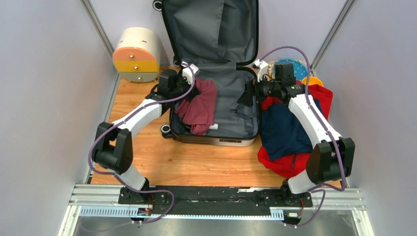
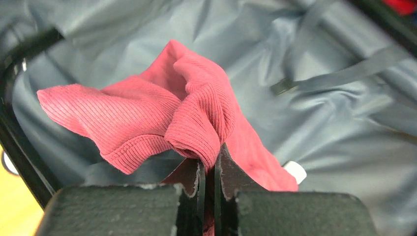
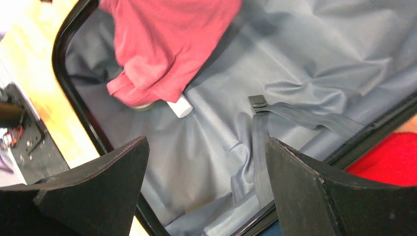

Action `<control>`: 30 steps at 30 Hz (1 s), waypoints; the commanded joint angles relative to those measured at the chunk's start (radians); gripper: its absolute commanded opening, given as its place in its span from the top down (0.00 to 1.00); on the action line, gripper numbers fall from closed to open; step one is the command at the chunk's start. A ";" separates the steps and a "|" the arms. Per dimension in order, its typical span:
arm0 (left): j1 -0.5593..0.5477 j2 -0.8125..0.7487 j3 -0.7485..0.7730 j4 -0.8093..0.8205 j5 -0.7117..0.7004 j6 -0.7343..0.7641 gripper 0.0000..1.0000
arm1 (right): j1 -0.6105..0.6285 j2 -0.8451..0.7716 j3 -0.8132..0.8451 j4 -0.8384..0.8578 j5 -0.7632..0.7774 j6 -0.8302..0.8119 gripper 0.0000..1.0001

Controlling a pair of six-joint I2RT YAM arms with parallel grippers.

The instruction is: Open, take out, and arrange the luggage

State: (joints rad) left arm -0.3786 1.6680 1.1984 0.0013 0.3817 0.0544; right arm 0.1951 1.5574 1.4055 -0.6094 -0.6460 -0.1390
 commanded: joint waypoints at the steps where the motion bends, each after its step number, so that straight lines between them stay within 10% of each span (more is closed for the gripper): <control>1: -0.011 -0.146 -0.046 0.160 0.241 0.124 1.00 | 0.004 -0.134 -0.135 0.227 -0.182 -0.157 0.09; 18: -0.057 -0.355 -0.072 0.226 0.551 0.151 1.00 | 0.109 -0.214 -0.376 0.763 -0.333 0.008 0.07; 21: -0.088 -0.352 -0.034 0.195 0.494 0.130 1.00 | 0.109 -0.221 -0.323 0.741 -0.343 0.056 0.20; 26: -0.172 -0.343 0.046 0.112 0.349 0.163 1.00 | 0.078 -0.350 -0.244 0.572 -0.284 0.040 0.94; 30: -0.265 -0.335 0.088 0.101 0.243 0.167 1.00 | 0.038 -0.479 -0.175 0.337 -0.143 -0.031 1.00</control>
State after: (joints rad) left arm -0.5690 1.3540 1.2129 0.0933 0.7292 0.2050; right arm 0.2680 1.2224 1.1210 -0.0814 -0.9165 -0.1123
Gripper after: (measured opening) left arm 0.036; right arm 0.076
